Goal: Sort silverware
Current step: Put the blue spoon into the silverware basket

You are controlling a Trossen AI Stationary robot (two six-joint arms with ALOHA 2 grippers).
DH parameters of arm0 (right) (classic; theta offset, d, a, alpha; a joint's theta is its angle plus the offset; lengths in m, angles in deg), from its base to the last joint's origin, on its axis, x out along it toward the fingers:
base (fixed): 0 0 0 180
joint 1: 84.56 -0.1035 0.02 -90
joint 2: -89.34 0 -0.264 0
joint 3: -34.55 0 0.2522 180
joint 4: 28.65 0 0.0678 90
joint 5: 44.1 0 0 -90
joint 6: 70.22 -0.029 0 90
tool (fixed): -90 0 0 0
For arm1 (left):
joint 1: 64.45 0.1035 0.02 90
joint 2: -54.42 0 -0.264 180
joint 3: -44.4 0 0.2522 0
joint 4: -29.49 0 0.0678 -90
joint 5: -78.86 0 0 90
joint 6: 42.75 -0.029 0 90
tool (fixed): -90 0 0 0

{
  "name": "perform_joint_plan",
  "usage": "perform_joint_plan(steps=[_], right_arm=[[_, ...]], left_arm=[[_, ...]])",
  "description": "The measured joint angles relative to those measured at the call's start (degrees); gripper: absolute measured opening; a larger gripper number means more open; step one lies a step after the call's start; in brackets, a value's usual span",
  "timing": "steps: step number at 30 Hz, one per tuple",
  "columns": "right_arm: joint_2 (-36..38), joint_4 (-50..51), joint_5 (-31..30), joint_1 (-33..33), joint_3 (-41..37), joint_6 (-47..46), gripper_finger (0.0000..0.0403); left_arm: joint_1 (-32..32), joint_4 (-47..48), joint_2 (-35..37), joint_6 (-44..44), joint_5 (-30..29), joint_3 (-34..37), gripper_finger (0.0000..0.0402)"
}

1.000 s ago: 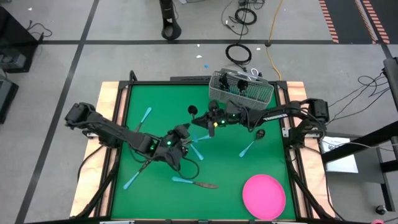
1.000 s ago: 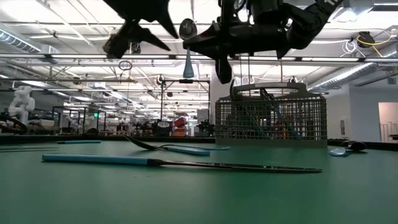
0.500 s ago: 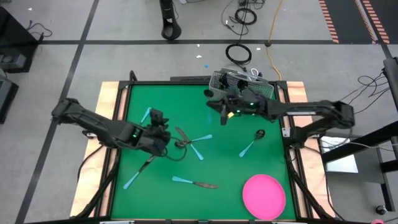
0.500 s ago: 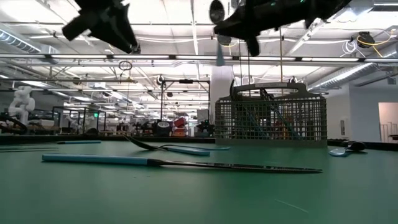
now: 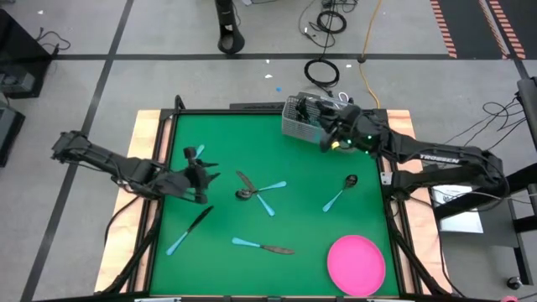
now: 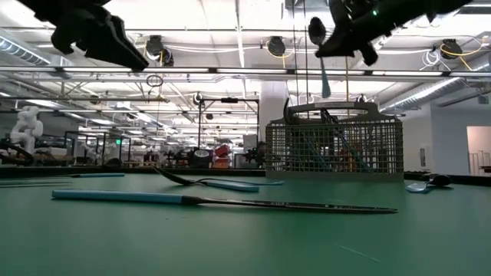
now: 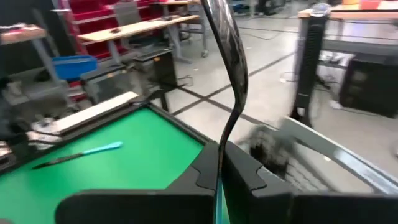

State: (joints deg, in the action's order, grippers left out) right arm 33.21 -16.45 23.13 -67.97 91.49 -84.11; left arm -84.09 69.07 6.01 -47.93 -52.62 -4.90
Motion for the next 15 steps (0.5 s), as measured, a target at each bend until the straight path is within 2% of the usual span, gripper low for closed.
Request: perform_joint_plan(steps=[3, 6, 10, 15], right_arm=[[2.1, -0.3, -0.3, 3.2, -2.9, 0.4, 0.0], [3.3, -0.8, -3.6, 5.5, -5.0, 2.8, 0.0], [3.7, -0.8, -9.2, 7.2, -6.2, 7.0, 0.0], [3.4, -1.7, -12.2, 7.5, -6.2, 9.8, 0.0]], left_arm=[[0.0, -9.1, 3.9, -0.2, 1.4, 4.8, 0.0143], [0.0, -17.8, 6.6, -0.4, 3.9, 8.4, 0.0143], [0.0, -25.6, 8.3, -1.4, 6.8, 11.8, 0.0143], [0.0, -30.5, 8.4, -1.3, 10.6, 13.8, 0.0143]])
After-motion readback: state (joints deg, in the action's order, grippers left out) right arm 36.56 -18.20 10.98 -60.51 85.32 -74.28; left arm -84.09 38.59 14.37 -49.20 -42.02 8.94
